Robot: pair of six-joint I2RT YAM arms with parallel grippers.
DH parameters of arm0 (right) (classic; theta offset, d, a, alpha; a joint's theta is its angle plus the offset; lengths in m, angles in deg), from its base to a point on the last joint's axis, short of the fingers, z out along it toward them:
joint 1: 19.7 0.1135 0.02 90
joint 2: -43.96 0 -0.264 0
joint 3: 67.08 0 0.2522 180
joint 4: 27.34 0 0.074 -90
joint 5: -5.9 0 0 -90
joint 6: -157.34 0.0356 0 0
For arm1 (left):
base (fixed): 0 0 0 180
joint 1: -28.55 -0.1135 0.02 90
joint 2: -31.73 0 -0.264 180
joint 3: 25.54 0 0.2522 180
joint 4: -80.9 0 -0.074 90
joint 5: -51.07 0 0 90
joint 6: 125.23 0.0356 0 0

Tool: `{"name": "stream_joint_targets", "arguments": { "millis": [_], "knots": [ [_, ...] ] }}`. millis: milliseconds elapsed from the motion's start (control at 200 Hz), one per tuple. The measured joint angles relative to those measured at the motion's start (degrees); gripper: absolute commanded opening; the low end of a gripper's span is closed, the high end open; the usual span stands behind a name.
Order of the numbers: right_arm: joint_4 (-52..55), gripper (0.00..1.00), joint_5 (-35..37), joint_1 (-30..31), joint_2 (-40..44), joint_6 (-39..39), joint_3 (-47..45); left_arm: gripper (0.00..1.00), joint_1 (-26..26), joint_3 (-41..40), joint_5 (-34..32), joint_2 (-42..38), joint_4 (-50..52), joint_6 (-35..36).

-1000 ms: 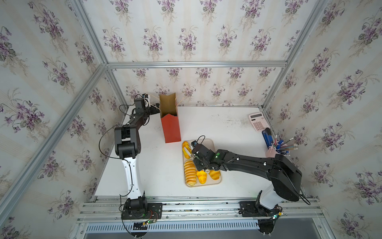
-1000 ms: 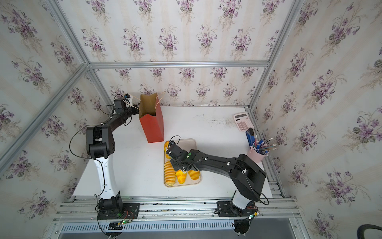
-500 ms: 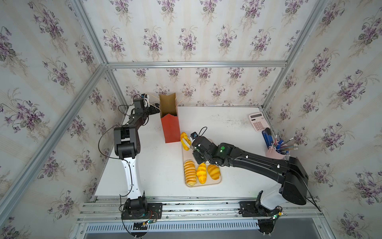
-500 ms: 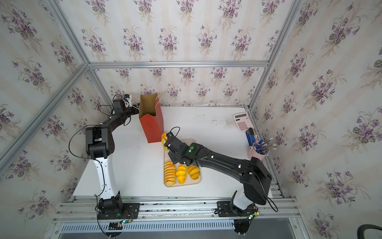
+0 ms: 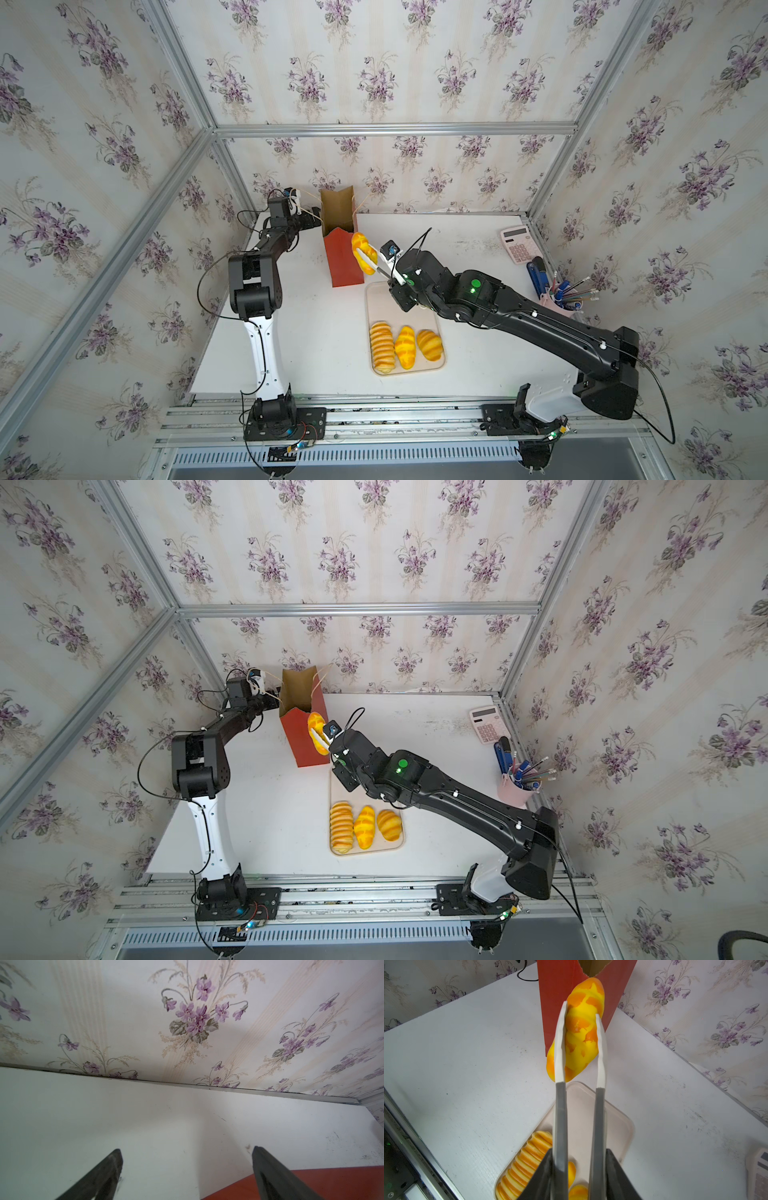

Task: Pack bread into a paper bag
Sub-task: Place the fake bread in the paper bag.

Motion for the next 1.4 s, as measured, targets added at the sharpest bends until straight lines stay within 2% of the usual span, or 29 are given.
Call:
{"name": "stream_joint_targets", "arguments": {
  "millis": [575,739,1004,1404],
  "knots": [
    [0.0,0.38,1.4,-0.3,-6.4,-12.3,13.9,0.98,0.0,-1.6,0.1,-0.9,0.2,1.0],
    [-2.8,0.38,0.9,-2.8,-9.0,-16.3,18.2,0.98,0.0,-3.3,0.1,-1.2,-0.4,0.2],
    [-6.1,0.38,-2.7,-6.0,-16.4,-20.5,23.7,0.98,0.0,-3.8,0.3,-2.6,-1.9,-0.5],
    [-7.8,0.38,-8.5,-9.8,-21.9,-20.6,25.4,0.98,0.0,-4.7,0.3,-2.3,-3.0,-0.7]
  ]
}}
